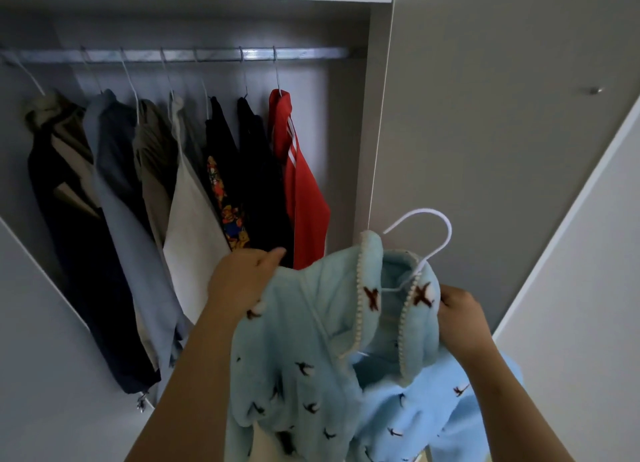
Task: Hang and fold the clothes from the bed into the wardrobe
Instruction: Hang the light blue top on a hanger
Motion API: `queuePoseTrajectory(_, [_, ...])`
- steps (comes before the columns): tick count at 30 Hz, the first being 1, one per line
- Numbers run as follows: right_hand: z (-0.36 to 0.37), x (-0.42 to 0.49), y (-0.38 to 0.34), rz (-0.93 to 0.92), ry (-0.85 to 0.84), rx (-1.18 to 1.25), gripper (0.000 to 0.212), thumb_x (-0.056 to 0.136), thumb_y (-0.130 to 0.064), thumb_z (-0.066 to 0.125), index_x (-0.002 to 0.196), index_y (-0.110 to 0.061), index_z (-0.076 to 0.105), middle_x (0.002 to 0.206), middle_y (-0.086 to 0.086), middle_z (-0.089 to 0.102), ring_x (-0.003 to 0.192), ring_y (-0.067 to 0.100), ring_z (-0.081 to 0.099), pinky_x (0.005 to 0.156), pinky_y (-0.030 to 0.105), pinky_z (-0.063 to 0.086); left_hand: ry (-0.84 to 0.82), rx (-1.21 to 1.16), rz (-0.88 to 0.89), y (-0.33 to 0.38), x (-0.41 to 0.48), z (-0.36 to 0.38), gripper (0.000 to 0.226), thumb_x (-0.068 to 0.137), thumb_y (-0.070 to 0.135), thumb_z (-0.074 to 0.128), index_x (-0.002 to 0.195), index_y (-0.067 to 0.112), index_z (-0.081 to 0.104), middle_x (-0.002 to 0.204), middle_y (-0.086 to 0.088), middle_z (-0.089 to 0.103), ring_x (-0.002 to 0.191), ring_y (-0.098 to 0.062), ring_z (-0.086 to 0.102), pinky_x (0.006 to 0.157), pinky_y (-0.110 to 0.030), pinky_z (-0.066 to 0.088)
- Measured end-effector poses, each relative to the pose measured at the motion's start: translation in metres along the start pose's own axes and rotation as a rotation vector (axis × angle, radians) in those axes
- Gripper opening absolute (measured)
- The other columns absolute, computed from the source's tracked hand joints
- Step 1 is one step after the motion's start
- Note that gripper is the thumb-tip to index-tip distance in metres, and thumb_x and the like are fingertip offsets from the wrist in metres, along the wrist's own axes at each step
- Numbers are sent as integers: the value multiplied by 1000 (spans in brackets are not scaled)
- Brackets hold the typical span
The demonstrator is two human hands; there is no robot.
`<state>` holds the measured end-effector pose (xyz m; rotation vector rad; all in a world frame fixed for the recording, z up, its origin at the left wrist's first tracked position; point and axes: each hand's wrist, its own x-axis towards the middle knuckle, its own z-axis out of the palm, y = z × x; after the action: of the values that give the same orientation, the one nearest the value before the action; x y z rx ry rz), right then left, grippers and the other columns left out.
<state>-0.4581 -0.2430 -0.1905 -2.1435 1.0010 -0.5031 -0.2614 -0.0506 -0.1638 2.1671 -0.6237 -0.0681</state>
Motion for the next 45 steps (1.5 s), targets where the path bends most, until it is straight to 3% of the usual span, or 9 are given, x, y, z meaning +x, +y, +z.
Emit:
queuePoseTrajectory(5, [7, -12, 19, 1, -87, 2, 39, 84, -10, 58, 46, -12, 50, 47, 1, 52, 53, 16, 41, 55, 28, 36, 605, 87, 55, -2, 26, -56, 56, 97, 40, 42, 55, 3, 47, 52, -2, 40, 53, -17, 38, 57, -30, 26])
queuePoseTrajectory(10, [28, -11, 8, 88, -67, 107, 42, 86, -25, 55, 45, -30, 61, 57, 4, 61, 62, 22, 54, 63, 32, 42, -196, -14, 159, 12, -1, -9, 27, 90, 37, 56, 64, 29, 58, 67, 11, 58, 67, -6, 56, 61, -19, 41])
queuePoseTrajectory(13, [24, -2, 5, 128, 14, 170, 37, 84, -25, 56, 50, -13, 61, 59, 12, 63, 63, 26, 56, 65, 37, 47, -490, -99, 157, -5, -17, 25, 4, 87, 37, 60, 83, 39, 62, 87, 19, 62, 86, -2, 58, 76, -14, 44])
queuePoseTrajectory(18, [13, 2, 10, 130, 114, 248, 38, 82, -23, 54, 46, -11, 58, 48, 6, 57, 53, 20, 47, 56, 30, 39, 86, -12, 188, -32, -11, 31, 32, 84, 34, 65, 114, 27, 58, 113, 15, 47, 112, -10, 44, 95, -26, 32])
queuePoseTrajectory(23, [6, 1, 12, 151, 136, 301, 34, 83, -20, 53, 56, 0, 56, 52, 9, 57, 53, 19, 47, 55, 28, 38, 57, -203, 2, -34, -11, 48, 50, 92, -2, 45, 138, 14, 37, 135, -7, 37, 119, -14, 38, 98, -20, 31])
queuePoseTrajectory(28, [0, 1, 22, 148, 137, 253, 31, 86, -16, 54, 72, 12, 59, 70, 24, 64, 64, 23, 51, 61, 33, 43, 162, -4, 46, -40, -2, 29, 42, 89, -8, 41, 123, 10, 57, 122, -16, 58, 109, -26, 52, 85, -20, 33])
queuePoseTrajectory(37, [8, 3, 10, 85, 30, 267, 36, 84, -15, 56, 48, -12, 57, 57, 12, 62, 59, 23, 52, 60, 33, 42, 120, 225, 157, -17, 6, 17, 33, 91, 0, 44, 109, 13, 69, 130, -5, 56, 121, -23, 48, 101, -34, 35])
queuePoseTrajectory(41, [19, 4, 4, 95, 48, 300, 46, 85, -28, 56, 41, -17, 50, 47, 4, 52, 53, 20, 44, 58, 31, 38, -299, 108, 324, 8, -14, 44, 33, 87, 53, 46, 91, 26, 66, 86, 6, 66, 76, -6, 57, 72, -23, 41])
queuePoseTrajectory(45, [15, 4, 3, 20, 35, 226, 46, 88, -29, 53, 43, -23, 50, 39, -10, 46, 46, 10, 40, 49, 23, 35, -105, 47, 257, 11, -11, 57, 33, 85, 49, 53, 72, 20, 63, 64, 2, 61, 61, -13, 54, 59, -24, 36])
